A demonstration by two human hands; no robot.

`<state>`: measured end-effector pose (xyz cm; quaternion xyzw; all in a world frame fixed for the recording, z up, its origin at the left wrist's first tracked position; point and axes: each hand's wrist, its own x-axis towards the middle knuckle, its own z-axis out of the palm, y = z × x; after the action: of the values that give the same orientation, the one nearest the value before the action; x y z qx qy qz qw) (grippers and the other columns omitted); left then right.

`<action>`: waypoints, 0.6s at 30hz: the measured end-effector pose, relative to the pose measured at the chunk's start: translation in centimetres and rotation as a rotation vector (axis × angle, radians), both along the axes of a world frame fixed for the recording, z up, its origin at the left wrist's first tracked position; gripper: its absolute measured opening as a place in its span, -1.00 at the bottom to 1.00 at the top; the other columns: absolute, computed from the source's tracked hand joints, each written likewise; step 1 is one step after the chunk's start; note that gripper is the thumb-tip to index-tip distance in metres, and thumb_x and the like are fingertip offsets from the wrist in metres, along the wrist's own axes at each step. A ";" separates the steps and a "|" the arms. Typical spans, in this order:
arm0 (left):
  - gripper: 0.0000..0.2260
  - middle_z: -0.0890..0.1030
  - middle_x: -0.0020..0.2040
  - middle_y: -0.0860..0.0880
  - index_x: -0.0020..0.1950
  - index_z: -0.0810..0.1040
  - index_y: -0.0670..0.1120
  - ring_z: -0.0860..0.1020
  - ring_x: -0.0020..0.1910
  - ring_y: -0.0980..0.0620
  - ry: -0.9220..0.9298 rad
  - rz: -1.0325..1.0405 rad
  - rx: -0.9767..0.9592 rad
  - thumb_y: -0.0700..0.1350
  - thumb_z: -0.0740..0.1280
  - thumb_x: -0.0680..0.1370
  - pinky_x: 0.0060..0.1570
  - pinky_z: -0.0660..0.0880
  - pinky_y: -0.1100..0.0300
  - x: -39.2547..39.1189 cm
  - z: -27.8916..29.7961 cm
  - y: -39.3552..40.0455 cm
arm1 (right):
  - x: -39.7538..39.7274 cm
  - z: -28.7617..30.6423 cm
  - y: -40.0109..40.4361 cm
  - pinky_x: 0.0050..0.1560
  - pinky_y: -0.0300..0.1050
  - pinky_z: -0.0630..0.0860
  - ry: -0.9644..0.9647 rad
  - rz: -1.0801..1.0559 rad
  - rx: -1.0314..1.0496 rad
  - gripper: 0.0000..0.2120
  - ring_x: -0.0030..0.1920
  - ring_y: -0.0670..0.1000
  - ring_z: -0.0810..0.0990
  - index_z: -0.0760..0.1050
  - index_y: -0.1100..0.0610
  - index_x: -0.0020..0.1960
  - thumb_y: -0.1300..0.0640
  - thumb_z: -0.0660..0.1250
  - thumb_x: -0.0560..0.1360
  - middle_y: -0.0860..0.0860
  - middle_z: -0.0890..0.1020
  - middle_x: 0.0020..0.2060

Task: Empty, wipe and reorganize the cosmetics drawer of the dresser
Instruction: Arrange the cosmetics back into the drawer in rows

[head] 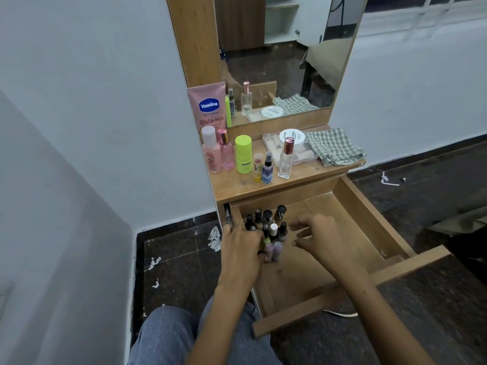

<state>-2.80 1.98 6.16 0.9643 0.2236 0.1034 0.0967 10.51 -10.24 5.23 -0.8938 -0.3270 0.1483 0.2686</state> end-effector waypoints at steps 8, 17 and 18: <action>-0.97 0.66 -0.13 0.04 -0.14 0.64 -0.01 0.56 -0.11 0.02 -0.256 0.040 -0.008 -0.11 0.43 0.44 -0.08 0.27 0.14 -0.6 0.3 0.5 | 0.3 3.0 3.5 -0.06 -0.02 0.62 -0.110 -0.123 0.396 -0.78 -0.15 -0.16 0.64 0.61 0.00 0.06 0.14 0.45 0.42 -0.14 0.68 -0.12; -0.17 0.36 0.44 -0.07 0.43 0.39 -0.09 0.29 0.45 0.02 0.147 -0.064 -0.009 0.27 -0.43 0.52 0.41 0.02 0.00 -2.0 -1.9 0.4 | 1.0 4.2 8.7 -0.22 -0.17 0.38 -0.380 -0.165 0.361 -0.60 -0.10 -0.04 0.59 0.45 0.01 0.26 -0.05 0.39 0.47 -0.04 0.52 0.11; -0.02 0.18 0.53 -0.04 0.52 0.19 -0.08 0.10 0.52 0.06 0.171 -0.073 -0.058 0.32 -0.60 0.37 0.40 -0.18 0.05 -2.2 -2.0 0.3 | 1.1 4.2 9.0 -0.23 -0.16 0.39 -0.366 -0.182 0.349 -0.63 -0.10 -0.02 0.60 0.45 0.02 0.23 -0.06 0.38 0.47 -0.05 0.55 0.07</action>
<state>-5.00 2.27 4.13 0.9740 0.1986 0.0107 0.1090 11.64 -1.25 9.46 -0.8715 -0.3094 -0.0993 0.3674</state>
